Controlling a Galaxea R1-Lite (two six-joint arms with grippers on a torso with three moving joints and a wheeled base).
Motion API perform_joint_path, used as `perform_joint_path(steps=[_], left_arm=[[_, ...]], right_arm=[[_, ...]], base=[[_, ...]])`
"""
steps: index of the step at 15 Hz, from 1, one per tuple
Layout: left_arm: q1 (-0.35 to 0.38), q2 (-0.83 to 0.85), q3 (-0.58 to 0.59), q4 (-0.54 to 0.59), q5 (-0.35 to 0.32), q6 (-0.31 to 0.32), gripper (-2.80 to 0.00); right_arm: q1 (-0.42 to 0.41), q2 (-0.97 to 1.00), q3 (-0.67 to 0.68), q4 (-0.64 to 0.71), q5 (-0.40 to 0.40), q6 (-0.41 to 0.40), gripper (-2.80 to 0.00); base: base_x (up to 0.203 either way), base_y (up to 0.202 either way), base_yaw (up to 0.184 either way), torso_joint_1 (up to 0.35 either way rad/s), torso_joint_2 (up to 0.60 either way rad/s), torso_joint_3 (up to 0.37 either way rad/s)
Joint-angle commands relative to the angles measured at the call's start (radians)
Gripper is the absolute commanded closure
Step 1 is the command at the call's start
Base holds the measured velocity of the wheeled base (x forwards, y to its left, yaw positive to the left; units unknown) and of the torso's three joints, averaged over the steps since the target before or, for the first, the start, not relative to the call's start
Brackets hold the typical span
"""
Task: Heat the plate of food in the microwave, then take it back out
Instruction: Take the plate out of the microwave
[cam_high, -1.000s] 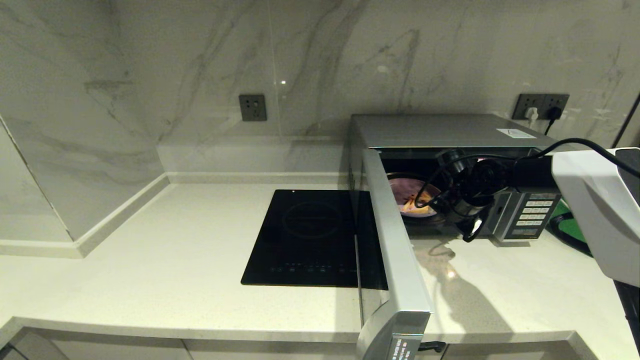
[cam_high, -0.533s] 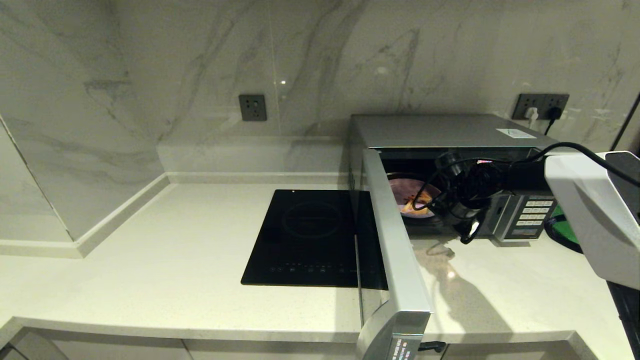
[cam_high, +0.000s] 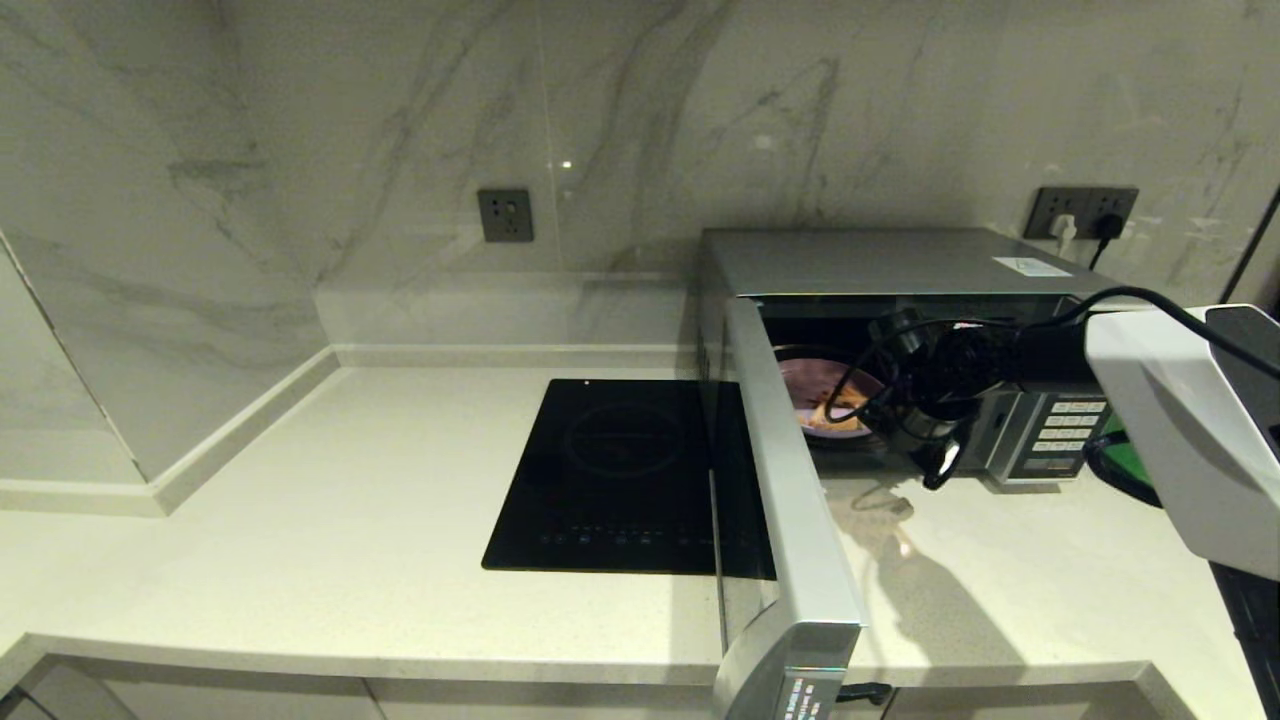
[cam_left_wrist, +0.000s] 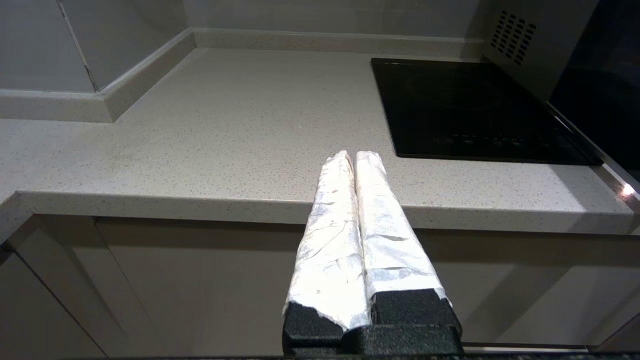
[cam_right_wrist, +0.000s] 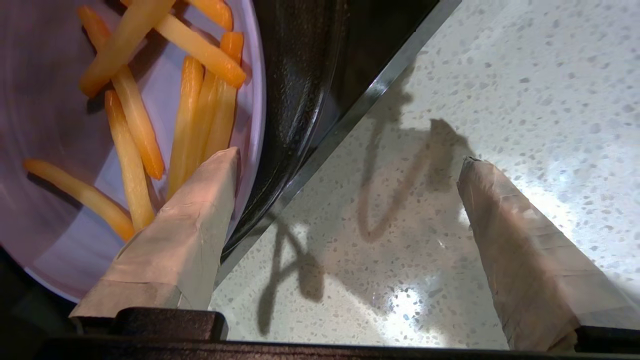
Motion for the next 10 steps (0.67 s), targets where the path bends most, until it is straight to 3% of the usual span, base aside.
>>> perform_joint_path(steps=[1,10], left_arm=[[0.000,0.000,0.000,0.000,0.000,0.000,0.00],[0.000,0.000,0.000,0.000,0.000,0.000,0.00]], right_arm=[[0.001,-0.016,0.008,0.005,-0.004,0.009,-2.80],[0.000,-0.017,0.031,0.006,-0.004,0.030,-2.80]], base=[[0.000,0.000,0.000,0.000,0.00,0.000],[0.000,0.000,0.000,0.000,0.00,0.000]])
